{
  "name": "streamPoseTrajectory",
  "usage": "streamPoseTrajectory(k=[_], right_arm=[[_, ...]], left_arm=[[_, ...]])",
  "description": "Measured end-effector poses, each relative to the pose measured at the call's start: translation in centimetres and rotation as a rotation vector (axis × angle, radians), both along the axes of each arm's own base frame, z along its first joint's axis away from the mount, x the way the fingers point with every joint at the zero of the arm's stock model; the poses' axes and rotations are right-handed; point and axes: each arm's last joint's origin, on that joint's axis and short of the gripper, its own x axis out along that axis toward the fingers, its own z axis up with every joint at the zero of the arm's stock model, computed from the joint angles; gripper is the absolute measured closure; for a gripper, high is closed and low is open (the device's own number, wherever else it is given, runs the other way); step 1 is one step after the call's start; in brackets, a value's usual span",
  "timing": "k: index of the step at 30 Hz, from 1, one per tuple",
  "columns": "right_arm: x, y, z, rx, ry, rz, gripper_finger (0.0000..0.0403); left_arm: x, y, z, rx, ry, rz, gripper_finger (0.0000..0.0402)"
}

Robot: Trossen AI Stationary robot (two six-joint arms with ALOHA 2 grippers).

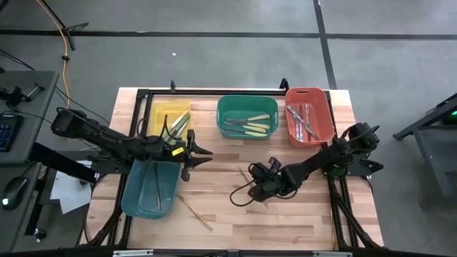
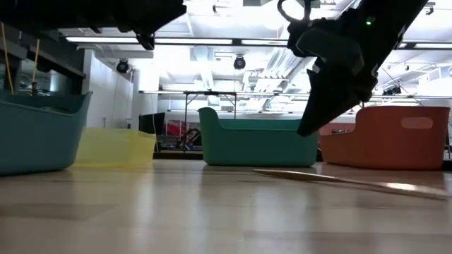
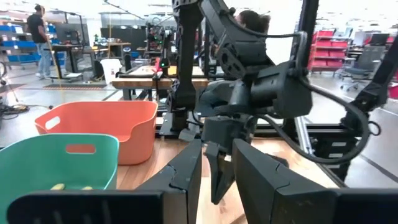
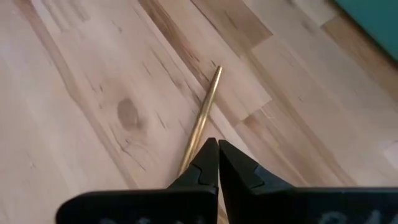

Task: Sort silverware by color (type)
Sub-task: Put the gold knife into the blue bin

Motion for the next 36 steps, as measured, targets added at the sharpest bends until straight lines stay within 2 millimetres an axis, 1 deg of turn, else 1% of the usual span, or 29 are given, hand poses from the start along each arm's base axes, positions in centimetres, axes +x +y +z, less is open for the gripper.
streamPoseTrajectory(k=[4, 10, 13, 17, 21, 23, 25, 30, 32, 34, 36], right_arm=[[-0.1, 0.2, 0.0, 0.022, 0.011, 0.020, 0.0401], [0.2, 1.0, 0.1, 0.219, 0.040, 0.117, 0.0402], [0.1, 1.4, 0.0, 0.285, 0.069, 0.155, 0.0403], [0.0, 1.6, 0.0, 0.328, 0.092, 0.179, 0.0403], [-0.2, 1.7, 0.0, 0.339, 0.100, 0.132, 0.0399], [-0.2, 1.7, 0.0, 0.344, 0.097, 0.121, 0.0387], [-0.2, 1.7, 0.0, 0.357, 0.095, 0.124, 0.0363], [0.4, 1.4, 0.2, 0.444, 0.083, 0.115, 0.0272], [0.6, 1.3, 0.4, 0.467, 0.079, 0.121, 0.0245], [1.0, 1.4, 0.7, 0.454, 0.098, 0.094, 0.0235], [1.4, 1.5, 0.8, 0.406, 0.150, 0.065, 0.0234]], left_arm=[[-0.5, -0.1, 0.3, 0.004, 0.018, -0.007, 0.0319], [-0.6, 0.0, -0.1, 0.013, 0.063, -0.006, 0.0319], [-0.6, 0.0, -0.1, 0.013, 0.065, -0.007, 0.0319], [-0.5, -0.1, -0.3, 0.010, 0.077, -0.007, 0.0319], [-0.1, -0.1, -1.0, 0.005, 0.113, -0.007, 0.0319], [0.2, -0.1, -1.5, 0.010, 0.134, -0.004, 0.0319], [0.4, 0.0, -1.8, 0.011, 0.141, 0.006, 0.0319], [0.7, 0.2, -2.1, 0.009, 0.136, 0.020, 0.0319], [0.7, 0.2, -2.1, 0.009, 0.137, 0.023, 0.0319], [0.7, 0.3, -2.1, 0.010, 0.136, 0.024, 0.0319], [0.7, 0.3, -2.1, 0.024, 0.136, 0.023, 0.0319]])
